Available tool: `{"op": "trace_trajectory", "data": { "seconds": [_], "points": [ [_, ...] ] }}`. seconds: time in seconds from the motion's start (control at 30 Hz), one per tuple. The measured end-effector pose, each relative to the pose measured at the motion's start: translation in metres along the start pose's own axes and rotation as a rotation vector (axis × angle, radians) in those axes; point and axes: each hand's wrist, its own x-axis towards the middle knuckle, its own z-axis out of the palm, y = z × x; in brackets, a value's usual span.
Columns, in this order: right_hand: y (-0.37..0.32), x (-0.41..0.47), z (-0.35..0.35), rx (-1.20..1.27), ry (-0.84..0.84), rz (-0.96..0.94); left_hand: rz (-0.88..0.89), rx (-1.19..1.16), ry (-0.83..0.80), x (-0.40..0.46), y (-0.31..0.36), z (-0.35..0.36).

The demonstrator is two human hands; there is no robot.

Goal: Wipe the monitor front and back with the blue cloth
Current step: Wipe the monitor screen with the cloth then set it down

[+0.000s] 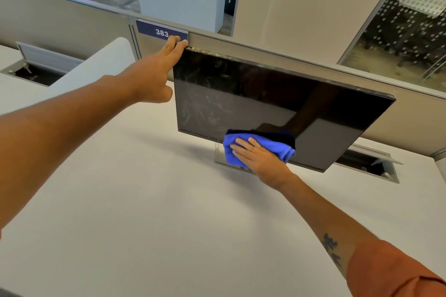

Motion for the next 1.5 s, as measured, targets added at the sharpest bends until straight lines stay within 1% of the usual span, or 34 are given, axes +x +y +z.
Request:
{"op": "trace_trajectory", "data": {
  "seconds": [0.03, 0.07, 0.1, 0.17, 0.33, 0.37, 0.43, 0.53, 0.6, 0.7, 0.83, 0.87, 0.9, 0.93, 0.97, 1.03, 1.1, 1.17, 1.23, 1.27, 1.33, 1.37, 1.43, 1.5],
  "points": [
    [0.001, -0.001, -0.002, 0.010, -0.045, -0.013, 0.000, 0.000, -0.003, 0.000, 0.000, 0.000],
    [0.004, 0.000, -0.007, 0.011, -0.047, -0.020, 0.001, 0.001, -0.004, 0.000, 0.001, -0.001],
    [0.008, 0.003, -0.015, -0.007, -0.011, -0.030, 0.003, 0.002, -0.004, 0.000, 0.001, -0.002],
    [0.017, 0.011, -0.039, -0.060, 0.158, -0.010, 0.002, 0.007, -0.006, 0.000, 0.001, -0.003],
    [0.053, 0.036, -0.103, -0.086, 0.568, 0.210, -0.002, 0.008, -0.013, 0.000, 0.004, -0.005],
    [0.057, 0.042, -0.112, -0.086, 0.621, 0.234, 0.000, 0.006, -0.013, 0.001, 0.004, -0.005],
    [0.061, 0.051, -0.121, -0.090, 0.664, 0.253, 0.003, 0.002, -0.009, 0.001, 0.003, -0.004],
    [0.052, 0.056, -0.113, -0.079, 0.625, 0.257, 0.004, -0.002, -0.008, 0.002, 0.002, -0.004],
    [0.040, 0.055, -0.093, -0.073, 0.538, 0.212, 0.009, -0.004, -0.011, 0.002, 0.002, -0.004],
    [0.015, 0.049, -0.054, -0.049, 0.305, 0.089, 0.007, -0.008, -0.017, 0.002, 0.002, -0.005],
    [-0.010, 0.032, -0.010, -0.043, -0.113, 0.006, 0.005, 0.003, -0.018, 0.002, 0.001, -0.004],
    [-0.012, 0.030, -0.007, -0.035, -0.183, 0.002, 0.002, 0.003, -0.019, 0.001, 0.001, -0.004],
    [-0.011, 0.030, -0.009, -0.035, -0.211, -0.007, -0.002, 0.002, -0.022, 0.001, 0.002, -0.004],
    [-0.008, 0.032, -0.013, -0.041, -0.198, -0.018, -0.004, 0.001, -0.025, 0.000, 0.003, -0.005],
    [-0.004, 0.036, -0.021, -0.058, -0.138, -0.033, -0.003, 0.000, -0.027, 0.000, 0.003, -0.006],
    [0.007, 0.045, -0.045, -0.114, 0.096, -0.016, 0.005, -0.008, -0.029, 0.000, 0.003, -0.008],
    [0.021, 0.055, -0.070, -0.165, 0.316, 0.072, 0.009, -0.017, -0.031, 0.000, 0.003, -0.009],
    [0.034, 0.069, -0.094, -0.193, 0.479, 0.176, 0.010, -0.019, -0.031, 0.001, 0.003, -0.009],
    [0.042, 0.084, -0.111, -0.197, 0.611, 0.247, 0.014, -0.018, -0.027, 0.001, 0.002, -0.009],
    [0.044, 0.090, -0.116, -0.193, 0.646, 0.264, 0.018, -0.017, -0.025, 0.002, 0.002, -0.010],
    [0.040, 0.098, -0.116, -0.204, 0.663, 0.275, 0.029, -0.015, -0.022, 0.002, 0.001, -0.010],
    [0.036, 0.099, -0.110, -0.215, 0.644, 0.273, 0.032, -0.014, -0.020, 0.002, 0.000, -0.009],
    [0.026, 0.098, -0.089, -0.227, 0.534, 0.241, 0.032, -0.007, -0.015, 0.002, 0.000, -0.009],
    [0.011, 0.094, -0.063, -0.226, 0.380, 0.163, 0.024, -0.002, -0.017, 0.002, 0.000, -0.009]
  ]
}}
